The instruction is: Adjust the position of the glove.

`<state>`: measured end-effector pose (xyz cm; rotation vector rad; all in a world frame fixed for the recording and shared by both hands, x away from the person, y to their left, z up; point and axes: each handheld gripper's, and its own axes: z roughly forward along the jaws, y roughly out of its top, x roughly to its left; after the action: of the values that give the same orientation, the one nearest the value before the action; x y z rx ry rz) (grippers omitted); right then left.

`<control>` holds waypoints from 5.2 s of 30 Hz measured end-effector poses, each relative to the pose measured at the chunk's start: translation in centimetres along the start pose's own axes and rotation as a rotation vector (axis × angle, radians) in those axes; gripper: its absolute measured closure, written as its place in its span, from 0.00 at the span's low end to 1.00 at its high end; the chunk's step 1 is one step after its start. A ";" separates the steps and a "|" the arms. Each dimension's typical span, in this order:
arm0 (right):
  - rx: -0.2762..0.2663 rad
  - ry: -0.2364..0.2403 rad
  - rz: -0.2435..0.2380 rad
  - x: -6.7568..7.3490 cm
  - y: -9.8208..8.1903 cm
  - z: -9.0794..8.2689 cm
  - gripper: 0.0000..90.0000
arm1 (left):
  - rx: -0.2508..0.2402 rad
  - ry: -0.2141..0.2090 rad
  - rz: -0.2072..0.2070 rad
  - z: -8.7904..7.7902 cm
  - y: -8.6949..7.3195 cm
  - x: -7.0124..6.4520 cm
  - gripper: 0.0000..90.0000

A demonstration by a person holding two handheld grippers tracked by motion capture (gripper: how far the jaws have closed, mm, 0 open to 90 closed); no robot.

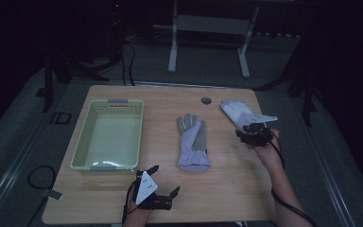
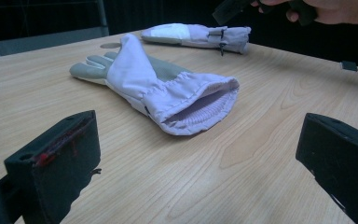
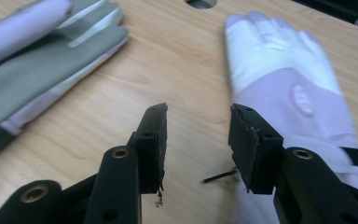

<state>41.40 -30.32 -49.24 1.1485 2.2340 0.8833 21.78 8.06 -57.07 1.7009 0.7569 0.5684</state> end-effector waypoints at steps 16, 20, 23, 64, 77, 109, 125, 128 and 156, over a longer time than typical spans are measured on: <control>0.067 -0.018 0.098 -7.4 1.0 2.7 0.55 | -0.003 0.008 -0.009 0.0 0.0 0.0 0.00; 0.076 -0.021 0.106 -7.8 1.2 4.1 0.54 | -0.005 0.009 -0.009 -0.1 0.0 0.1 0.00; 0.092 -0.045 0.110 -8.0 1.1 5.1 0.54 | -0.008 0.010 -0.011 -0.1 0.0 0.0 0.00; 0.140 -0.070 0.237 -5.4 2.4 3.8 0.86 | -0.015 0.027 -0.009 -0.2 -0.1 -0.1 0.00; 0.099 -0.138 0.400 -0.9 1.1 -1.4 0.86 | -0.009 0.022 0.002 -0.2 -0.1 -0.2 0.00; 0.129 -0.103 0.469 3.5 -3.0 0.9 0.63 | -0.010 0.013 0.011 -0.1 -0.1 -0.3 0.00; 0.056 0.037 0.129 1.0 -1.4 -4.0 0.59 | -0.002 0.009 0.007 -0.1 0.0 -0.2 0.00; 0.048 0.055 0.049 0.5 -1.7 -4.4 0.55 | -0.004 0.011 0.008 -0.1 0.0 -0.3 0.00; 0.103 0.175 0.102 0.6 -4.7 1.6 0.72 | 0.006 0.006 0.015 0.0 0.0 -0.3 0.00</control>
<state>39.66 -31.41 -53.85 1.2865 2.4044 0.9515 21.59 7.82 -57.06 1.7123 0.7511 0.5827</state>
